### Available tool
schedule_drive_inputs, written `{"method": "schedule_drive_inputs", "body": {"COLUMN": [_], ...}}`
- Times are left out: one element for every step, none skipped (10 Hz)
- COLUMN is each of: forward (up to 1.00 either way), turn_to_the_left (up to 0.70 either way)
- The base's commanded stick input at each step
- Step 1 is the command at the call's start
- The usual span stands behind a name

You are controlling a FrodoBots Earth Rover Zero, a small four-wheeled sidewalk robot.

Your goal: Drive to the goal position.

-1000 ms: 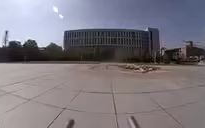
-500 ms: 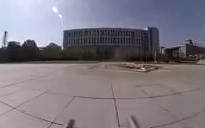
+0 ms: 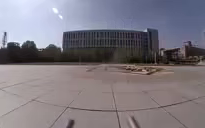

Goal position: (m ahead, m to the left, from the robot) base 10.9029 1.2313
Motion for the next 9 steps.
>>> {"method": "schedule_drive_inputs", "body": {"forward": [0.70,0.70,0.70,0.70,0.70,0.70,0.70,0.70,0.70], "turn_to_the_left": [0.14,0.12,0.08,0.03,0.02,0.02,0.02,0.02,0.02]}}
